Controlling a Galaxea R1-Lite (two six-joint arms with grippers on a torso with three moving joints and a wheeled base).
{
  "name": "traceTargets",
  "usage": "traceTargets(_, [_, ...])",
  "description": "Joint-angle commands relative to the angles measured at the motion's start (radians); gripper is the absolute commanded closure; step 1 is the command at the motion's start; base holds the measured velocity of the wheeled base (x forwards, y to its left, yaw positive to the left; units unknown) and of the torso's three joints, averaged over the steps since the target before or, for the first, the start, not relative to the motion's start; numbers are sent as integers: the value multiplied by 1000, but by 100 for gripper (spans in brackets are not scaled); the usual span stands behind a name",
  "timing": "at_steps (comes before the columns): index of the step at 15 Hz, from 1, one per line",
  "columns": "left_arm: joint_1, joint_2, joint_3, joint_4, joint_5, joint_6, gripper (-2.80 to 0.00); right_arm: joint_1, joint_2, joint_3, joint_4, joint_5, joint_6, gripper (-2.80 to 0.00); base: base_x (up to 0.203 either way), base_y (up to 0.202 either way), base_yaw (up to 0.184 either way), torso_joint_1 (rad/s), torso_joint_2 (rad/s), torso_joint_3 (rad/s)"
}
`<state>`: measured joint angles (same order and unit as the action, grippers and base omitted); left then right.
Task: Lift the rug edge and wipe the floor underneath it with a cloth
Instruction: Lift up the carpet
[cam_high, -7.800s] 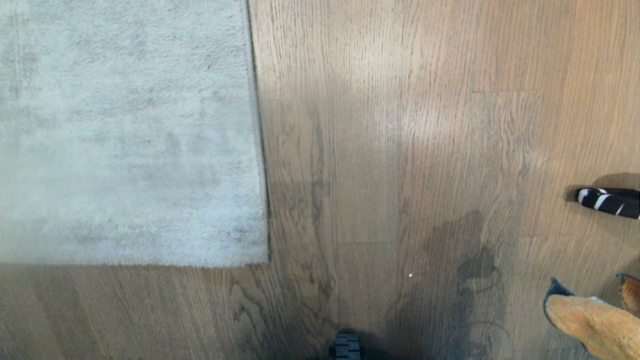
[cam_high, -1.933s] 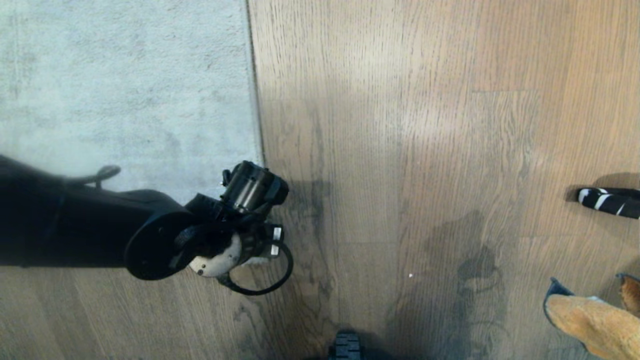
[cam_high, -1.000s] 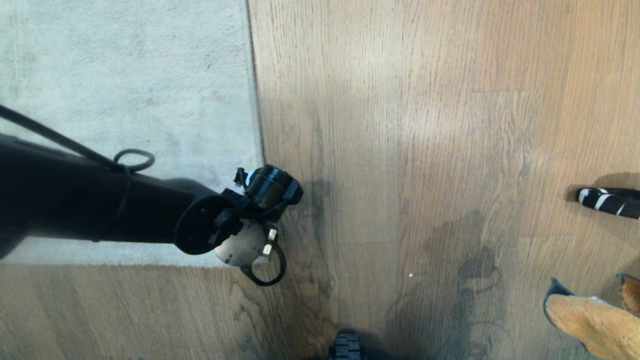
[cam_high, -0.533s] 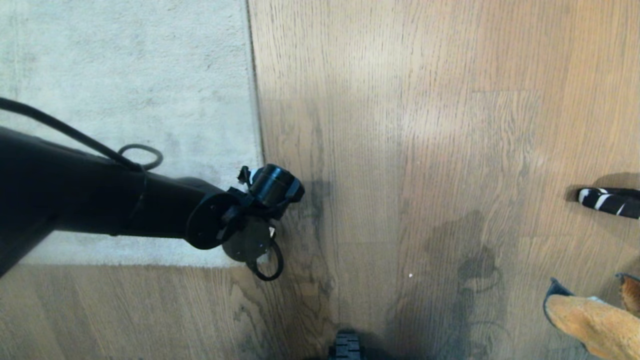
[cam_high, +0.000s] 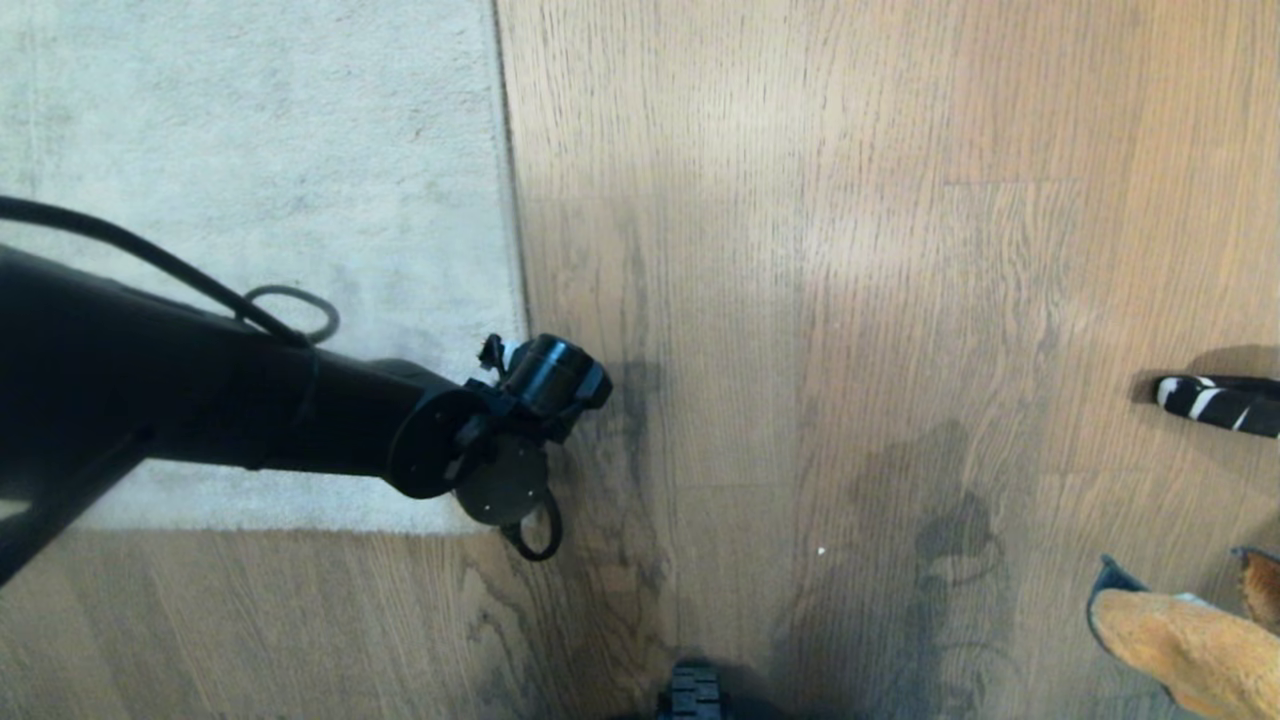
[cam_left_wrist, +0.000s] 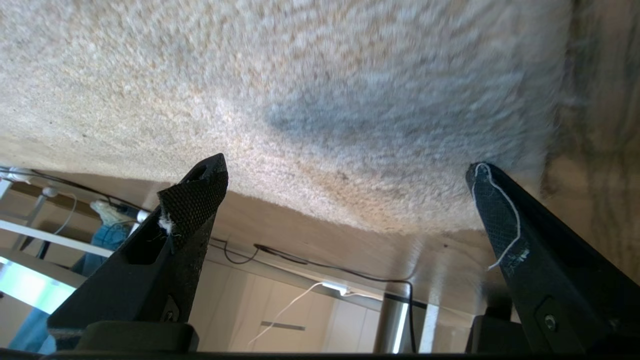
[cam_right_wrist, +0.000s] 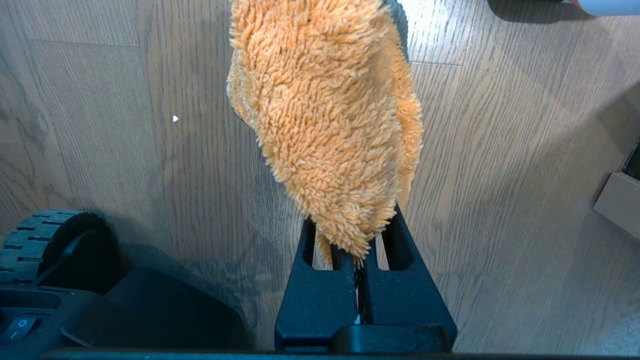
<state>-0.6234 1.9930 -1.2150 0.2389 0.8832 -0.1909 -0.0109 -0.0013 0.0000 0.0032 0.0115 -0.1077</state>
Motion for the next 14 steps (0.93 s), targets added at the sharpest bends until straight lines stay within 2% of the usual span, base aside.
traceTargets(1, [-7, 7, -27, 3, 0, -5, -280, 0, 1, 0, 0, 1, -1, 0, 0, 0, 0, 0, 0, 0])
traceTargets(6, [-37, 21, -63, 5, -5, -12, -280, 0, 1, 0, 0, 1, -1, 0, 0, 0, 0, 0, 0, 0])
traceTargets(14, [-26, 58, -70, 17, 8, -10, -280, 0, 1, 0, 0, 1, -1, 0, 0, 0, 0, 0, 0, 0])
